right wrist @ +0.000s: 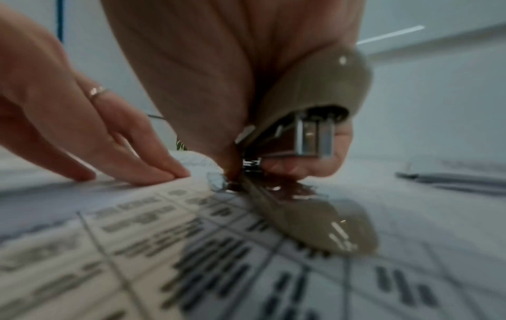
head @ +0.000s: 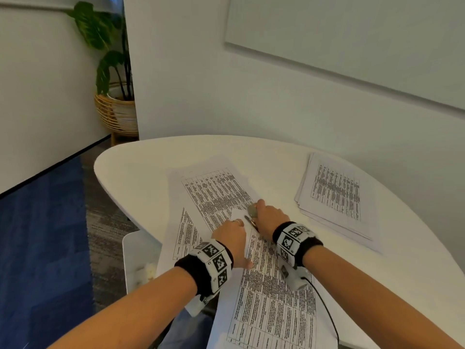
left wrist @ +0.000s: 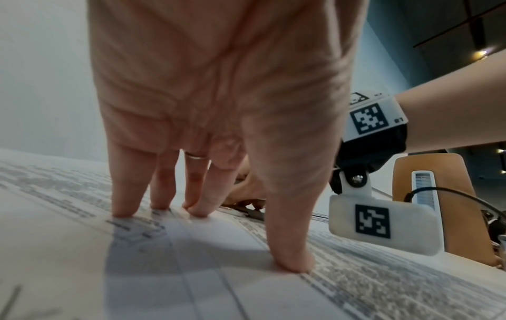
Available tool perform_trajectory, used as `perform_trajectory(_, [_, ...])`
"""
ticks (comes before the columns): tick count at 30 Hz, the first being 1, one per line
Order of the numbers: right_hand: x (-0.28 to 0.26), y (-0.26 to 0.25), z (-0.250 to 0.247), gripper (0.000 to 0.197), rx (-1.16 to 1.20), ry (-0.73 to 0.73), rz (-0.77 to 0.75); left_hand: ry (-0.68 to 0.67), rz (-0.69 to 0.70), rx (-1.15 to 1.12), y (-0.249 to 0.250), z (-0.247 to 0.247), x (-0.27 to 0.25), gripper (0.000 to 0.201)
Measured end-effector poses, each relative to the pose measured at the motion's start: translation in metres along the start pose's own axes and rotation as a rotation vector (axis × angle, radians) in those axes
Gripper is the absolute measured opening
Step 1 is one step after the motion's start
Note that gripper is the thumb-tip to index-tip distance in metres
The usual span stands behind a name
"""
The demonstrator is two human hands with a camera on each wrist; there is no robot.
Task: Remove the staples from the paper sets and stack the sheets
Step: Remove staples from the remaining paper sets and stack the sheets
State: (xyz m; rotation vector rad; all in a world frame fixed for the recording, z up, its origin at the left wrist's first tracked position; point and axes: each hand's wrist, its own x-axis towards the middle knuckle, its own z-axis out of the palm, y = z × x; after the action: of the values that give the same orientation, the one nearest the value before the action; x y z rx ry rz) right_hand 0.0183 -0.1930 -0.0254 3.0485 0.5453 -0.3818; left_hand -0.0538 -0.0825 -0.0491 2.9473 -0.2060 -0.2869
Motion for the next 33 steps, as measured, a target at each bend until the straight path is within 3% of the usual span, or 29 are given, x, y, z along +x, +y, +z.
perform_trajectory(3, [-0.002, -0.008, -0.004, 0.036, 0.076, 0.003, 0.06, -0.008, -0.001, -0.012, 0.0, 0.0, 0.001, 0.086])
perform_trajectory(9, [-0.01, -0.017, -0.016, 0.036, 0.004, -0.022, 0.017, -0.032, -0.028, -0.018, 0.004, -0.006, 0.001, 0.075])
perform_trajectory(17, [0.005, -0.02, -0.029, 0.036, 0.095, -0.193, 0.03, -0.045, -0.054, -0.024, 0.007, -0.012, -0.002, 0.069])
perform_trajectory(22, [0.017, -0.023, -0.022, 0.032, 0.076, -0.108, 0.06, -0.006, -0.049, -0.033, 0.007, -0.009, -0.004, 0.073])
perform_trajectory(25, [0.024, -0.024, -0.027, 0.033, 0.117, -0.13, 0.023, -0.003, -0.04, -0.045, 0.005, -0.009, -0.004, 0.073])
perform_trajectory(30, [0.016, 0.004, -0.025, 0.044, 0.441, -0.072, 0.016, -0.005, -0.053, -0.108, -0.003, -0.005, -0.004, 0.091])
perform_trajectory(33, [-0.008, 0.022, -0.024, 0.047, 0.476, 0.001, -0.025, -0.068, -0.005, -0.164, -0.013, -0.006, -0.008, 0.097])
